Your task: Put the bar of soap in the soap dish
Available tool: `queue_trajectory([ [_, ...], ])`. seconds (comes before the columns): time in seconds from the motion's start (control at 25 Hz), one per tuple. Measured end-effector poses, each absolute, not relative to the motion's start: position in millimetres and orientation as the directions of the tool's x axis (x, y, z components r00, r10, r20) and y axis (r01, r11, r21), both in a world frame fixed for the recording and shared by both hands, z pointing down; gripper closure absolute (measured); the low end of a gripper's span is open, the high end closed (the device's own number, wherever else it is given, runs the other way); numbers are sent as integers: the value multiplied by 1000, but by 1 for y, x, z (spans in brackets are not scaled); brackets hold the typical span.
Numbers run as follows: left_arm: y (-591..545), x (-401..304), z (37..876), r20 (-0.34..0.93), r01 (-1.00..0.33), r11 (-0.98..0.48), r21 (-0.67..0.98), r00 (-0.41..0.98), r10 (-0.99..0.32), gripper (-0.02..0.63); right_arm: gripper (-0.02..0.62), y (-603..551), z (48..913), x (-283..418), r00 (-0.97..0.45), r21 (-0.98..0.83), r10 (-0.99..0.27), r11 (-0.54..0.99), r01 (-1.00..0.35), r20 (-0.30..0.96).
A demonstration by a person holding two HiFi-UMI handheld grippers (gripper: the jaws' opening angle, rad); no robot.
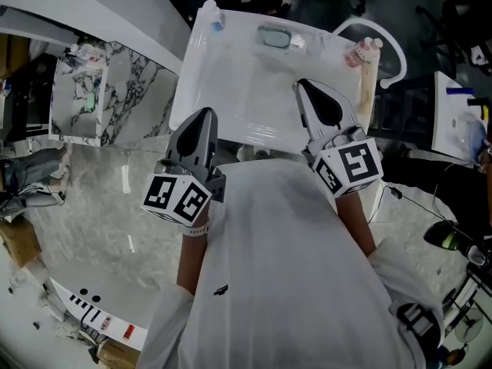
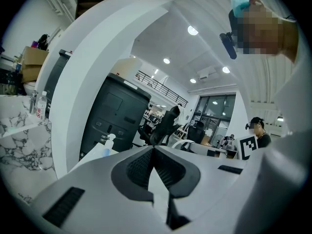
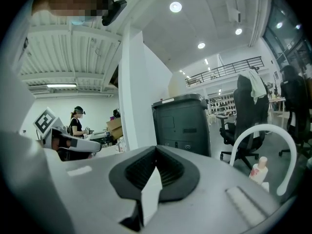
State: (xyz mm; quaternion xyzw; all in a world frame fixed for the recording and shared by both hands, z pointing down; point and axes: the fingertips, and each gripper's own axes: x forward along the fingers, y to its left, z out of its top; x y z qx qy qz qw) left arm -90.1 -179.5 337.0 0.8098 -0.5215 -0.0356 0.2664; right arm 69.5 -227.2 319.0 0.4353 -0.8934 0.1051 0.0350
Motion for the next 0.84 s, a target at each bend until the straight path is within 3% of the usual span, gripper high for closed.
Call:
queue_trajectory([
  [0.84,-172,-92,341,228,-833,-305,463,444,-867,597,583,-221,325,64,-631,-155,-756,612,-775,172],
])
